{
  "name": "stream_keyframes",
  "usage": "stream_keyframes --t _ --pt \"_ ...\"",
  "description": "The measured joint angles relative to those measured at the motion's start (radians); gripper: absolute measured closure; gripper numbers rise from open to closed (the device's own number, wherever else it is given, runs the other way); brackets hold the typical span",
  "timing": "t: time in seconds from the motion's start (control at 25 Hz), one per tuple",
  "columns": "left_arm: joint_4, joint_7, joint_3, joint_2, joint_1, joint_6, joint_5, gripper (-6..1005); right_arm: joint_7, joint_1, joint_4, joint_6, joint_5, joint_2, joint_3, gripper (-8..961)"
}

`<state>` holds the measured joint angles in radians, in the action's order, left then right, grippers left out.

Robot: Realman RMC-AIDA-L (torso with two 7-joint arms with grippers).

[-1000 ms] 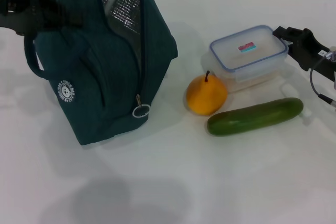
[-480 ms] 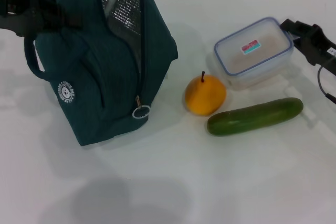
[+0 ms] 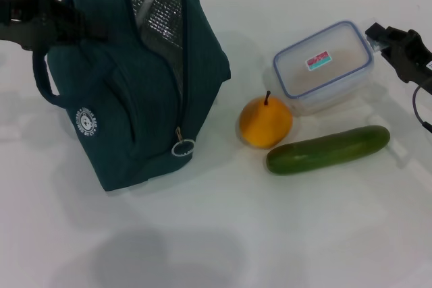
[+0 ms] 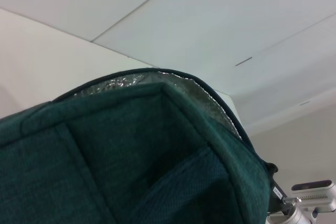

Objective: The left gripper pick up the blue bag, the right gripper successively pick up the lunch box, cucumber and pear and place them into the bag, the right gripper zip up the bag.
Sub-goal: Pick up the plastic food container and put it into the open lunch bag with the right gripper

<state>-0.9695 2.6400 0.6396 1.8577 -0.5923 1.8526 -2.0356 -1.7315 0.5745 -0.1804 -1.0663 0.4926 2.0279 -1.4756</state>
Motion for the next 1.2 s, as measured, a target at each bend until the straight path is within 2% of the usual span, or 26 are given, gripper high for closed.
stream_keyframes --t 0.12,0.52,1.2 --pt "0.0 0.0 -0.001 0.001 0.0 0.003 0.0 956 0.001 -0.001 0.002 -0.004 0.0 0.0 -0.001 858" --pt "0.001 -0.007 -0.001 0.002 0.0 0.003 0.0 955 0.015 -0.005 0.007 -0.04 -0.004 0.0 0.002 866" --pt "0.004 -0.012 -0.002 0.015 -0.001 -0.004 -0.002 956 0.008 -0.028 -0.002 -0.286 -0.207 -0.002 0.006 840"
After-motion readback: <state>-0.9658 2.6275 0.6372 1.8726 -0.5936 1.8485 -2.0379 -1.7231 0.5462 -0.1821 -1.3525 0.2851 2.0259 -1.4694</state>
